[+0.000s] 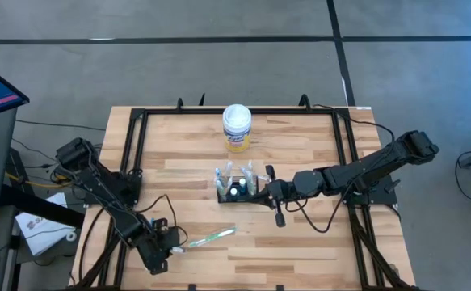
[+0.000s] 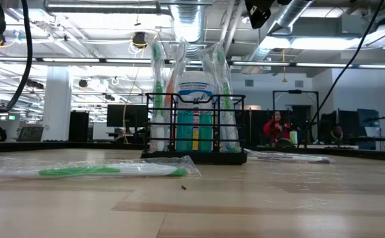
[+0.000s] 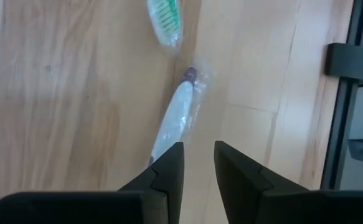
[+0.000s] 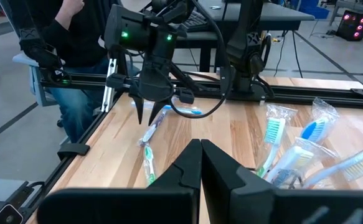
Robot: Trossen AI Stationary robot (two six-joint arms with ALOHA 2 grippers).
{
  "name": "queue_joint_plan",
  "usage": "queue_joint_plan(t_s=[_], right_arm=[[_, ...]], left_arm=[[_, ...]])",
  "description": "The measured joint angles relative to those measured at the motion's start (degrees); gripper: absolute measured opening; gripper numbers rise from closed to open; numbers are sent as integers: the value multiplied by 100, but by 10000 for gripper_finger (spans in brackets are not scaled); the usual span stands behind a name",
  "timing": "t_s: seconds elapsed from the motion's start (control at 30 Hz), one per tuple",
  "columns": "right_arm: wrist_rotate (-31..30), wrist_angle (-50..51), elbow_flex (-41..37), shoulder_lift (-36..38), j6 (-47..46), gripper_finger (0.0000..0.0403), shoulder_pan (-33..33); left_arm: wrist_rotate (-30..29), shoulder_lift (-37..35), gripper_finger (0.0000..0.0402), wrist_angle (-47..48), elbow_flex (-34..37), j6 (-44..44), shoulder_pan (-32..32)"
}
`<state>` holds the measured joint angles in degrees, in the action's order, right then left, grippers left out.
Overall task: Pick & Place toothbrushing station
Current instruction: Put the bottom purple toothbrush into the mesh organizer
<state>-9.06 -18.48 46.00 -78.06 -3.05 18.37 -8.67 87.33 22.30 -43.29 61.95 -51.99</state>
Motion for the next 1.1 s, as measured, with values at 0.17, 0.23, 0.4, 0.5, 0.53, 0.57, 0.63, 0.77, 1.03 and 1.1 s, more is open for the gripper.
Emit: queue_joint_plan(t_s=[0.17, 0.23, 0.4, 0.5, 0.53, 0.57, 0.63, 0.77, 1.03, 1.1], right_arm=[[0, 0, 0, 0, 0, 0, 0], [0, 0, 0, 0, 0, 0, 0], [0, 0, 0, 0, 0, 0, 0], [0, 0, 0, 0, 0, 0, 0], [0, 0, 0, 0, 0, 0, 0], [0, 2, 0, 0, 2, 0, 0], [0, 0, 0, 0, 0, 0, 0], [0, 0, 0, 0, 0, 0, 0], [0, 2, 0, 0, 0, 0, 0], [0, 2, 0, 0, 0, 0, 0]], left_arm=[[19, -2, 84, 297, 0, 2, 0], [76, -2, 84, 329, 0, 4, 0], [245, -4, 84, 384, 0, 50, 0], [384, -7, 83, 674, 0, 283, -9], [415, -7, 83, 802, 0, 323, -7], [414, -7, 83, 854, 2, 326, -7], [413, -7, 83, 846, 0, 299, -7], [414, -7, 83, 864, 0, 302, -7], [451, -7, 83, 933, 0, 304, -16], [482, -7, 83, 944, 0, 303, -17]])
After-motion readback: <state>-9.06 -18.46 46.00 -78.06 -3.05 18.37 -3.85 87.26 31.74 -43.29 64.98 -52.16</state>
